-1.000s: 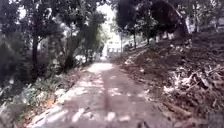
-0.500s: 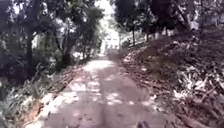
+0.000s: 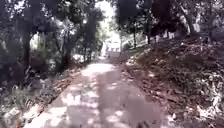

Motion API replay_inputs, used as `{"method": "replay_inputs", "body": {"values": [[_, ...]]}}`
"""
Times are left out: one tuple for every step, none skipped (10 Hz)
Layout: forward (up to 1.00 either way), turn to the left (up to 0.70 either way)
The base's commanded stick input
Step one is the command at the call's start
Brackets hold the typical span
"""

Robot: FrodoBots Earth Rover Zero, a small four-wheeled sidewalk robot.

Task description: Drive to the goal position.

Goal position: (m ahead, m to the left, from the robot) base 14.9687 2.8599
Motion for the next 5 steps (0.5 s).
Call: {"method": "replay_inputs", "body": {"values": [[0.85,0.00],[0.85,0.00],[0.85,0.00],[0.85,0.00],[0.85,0.00]]}}
